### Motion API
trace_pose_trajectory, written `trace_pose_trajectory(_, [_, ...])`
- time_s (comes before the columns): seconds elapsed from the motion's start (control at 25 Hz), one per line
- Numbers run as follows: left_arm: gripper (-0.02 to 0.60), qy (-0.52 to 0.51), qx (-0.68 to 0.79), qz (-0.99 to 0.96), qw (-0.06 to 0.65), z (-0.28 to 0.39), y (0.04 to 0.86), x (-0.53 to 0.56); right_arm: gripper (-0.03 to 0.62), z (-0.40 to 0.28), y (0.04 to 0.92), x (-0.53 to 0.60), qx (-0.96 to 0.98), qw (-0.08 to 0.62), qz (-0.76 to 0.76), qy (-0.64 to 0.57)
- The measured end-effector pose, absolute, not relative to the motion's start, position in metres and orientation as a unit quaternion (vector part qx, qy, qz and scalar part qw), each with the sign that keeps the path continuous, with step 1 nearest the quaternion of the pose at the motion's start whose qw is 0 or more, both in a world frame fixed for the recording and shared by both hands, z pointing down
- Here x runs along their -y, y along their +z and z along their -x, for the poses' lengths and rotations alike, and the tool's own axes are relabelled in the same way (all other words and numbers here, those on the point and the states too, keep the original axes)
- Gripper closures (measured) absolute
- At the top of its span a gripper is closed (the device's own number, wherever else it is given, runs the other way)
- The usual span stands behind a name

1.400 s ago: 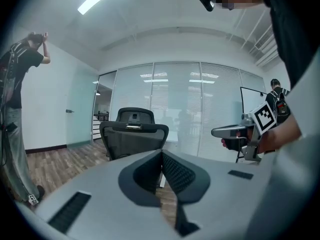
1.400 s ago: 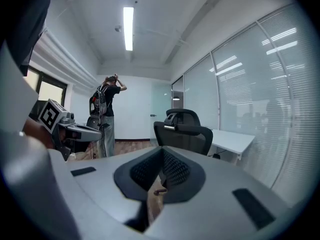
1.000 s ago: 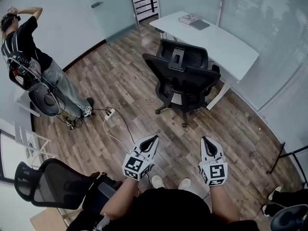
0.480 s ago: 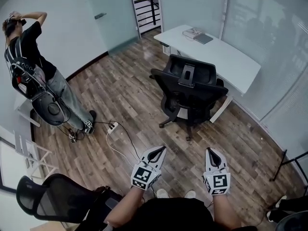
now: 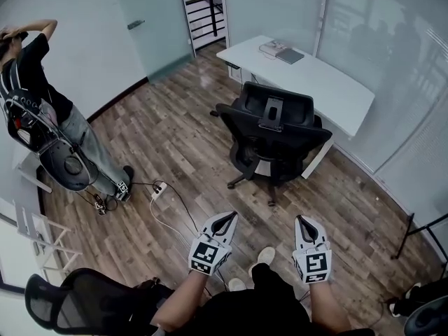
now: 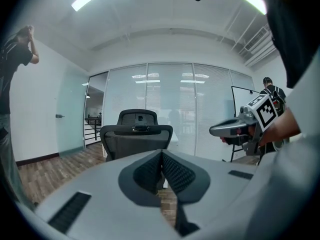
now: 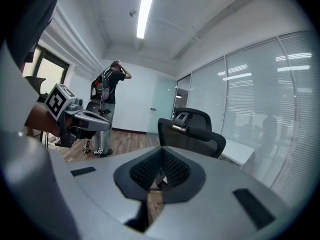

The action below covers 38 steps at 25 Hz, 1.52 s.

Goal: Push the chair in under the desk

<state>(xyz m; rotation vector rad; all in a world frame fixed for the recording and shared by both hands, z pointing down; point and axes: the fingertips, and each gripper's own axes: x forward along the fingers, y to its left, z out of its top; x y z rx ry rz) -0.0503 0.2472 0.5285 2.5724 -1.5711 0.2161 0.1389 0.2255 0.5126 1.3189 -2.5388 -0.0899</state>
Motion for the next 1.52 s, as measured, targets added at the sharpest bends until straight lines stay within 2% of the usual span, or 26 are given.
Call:
trace_pose_trajectory(0.28, [0.572,0.093,0.515,-0.852,0.032,0.052,0.524,-0.202,0.586,-0.129,0.514,-0.182,0.881,0.162,-0.442,-0.037])
trace_pose_trajectory(0.64, [0.572,0.107,0.520,-0.846,0.052,0.058,0.534,-0.126,0.586,-0.143,0.520,-0.100,0.878,0.135,-0.459,-0.018])
trace_pose_trajectory(1.16, [0.572,0.154,0.514,-0.843,0.036,0.040,0.539,-0.020,0.580,-0.158,0.526,-0.001,0.879,0.128,-0.459,-0.028])
trace_pose_trajectory(1.36, [0.572,0.190,0.505,-0.842,0.006,0.031,0.533,0.002,0.572,-0.158,0.523,0.019,0.883,0.130,-0.450,-0.036])
trace_pose_trajectory(1.52, [0.571,0.238,0.492,-0.837,-0.041,0.031,0.530,0.017,0.532,-0.156,0.521,0.029,0.885,0.139,-0.441,-0.048])
